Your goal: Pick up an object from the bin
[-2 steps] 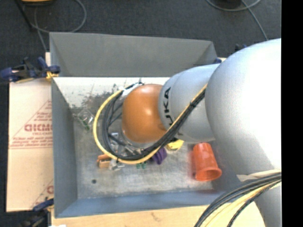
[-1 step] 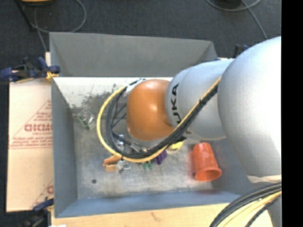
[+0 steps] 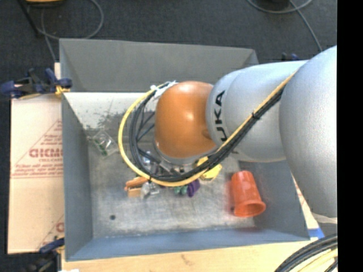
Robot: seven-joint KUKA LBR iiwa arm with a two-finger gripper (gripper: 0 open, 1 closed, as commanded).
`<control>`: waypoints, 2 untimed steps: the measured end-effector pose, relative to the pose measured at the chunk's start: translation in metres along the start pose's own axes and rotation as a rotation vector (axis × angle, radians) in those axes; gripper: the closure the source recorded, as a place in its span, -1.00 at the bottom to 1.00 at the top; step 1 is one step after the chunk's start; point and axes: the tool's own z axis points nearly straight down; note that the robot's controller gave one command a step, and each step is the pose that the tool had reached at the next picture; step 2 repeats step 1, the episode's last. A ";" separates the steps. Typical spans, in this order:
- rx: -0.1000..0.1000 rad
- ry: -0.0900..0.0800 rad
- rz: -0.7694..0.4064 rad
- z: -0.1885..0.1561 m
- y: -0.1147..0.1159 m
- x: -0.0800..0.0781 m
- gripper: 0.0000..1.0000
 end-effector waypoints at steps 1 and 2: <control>0.002 0.003 -0.041 -0.143 0.009 0.006 1.00; 0.002 0.003 -0.041 -0.143 0.009 0.006 1.00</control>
Offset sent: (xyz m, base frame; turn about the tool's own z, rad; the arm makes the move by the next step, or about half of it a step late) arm 0.0000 0.0000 0.0000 0.0000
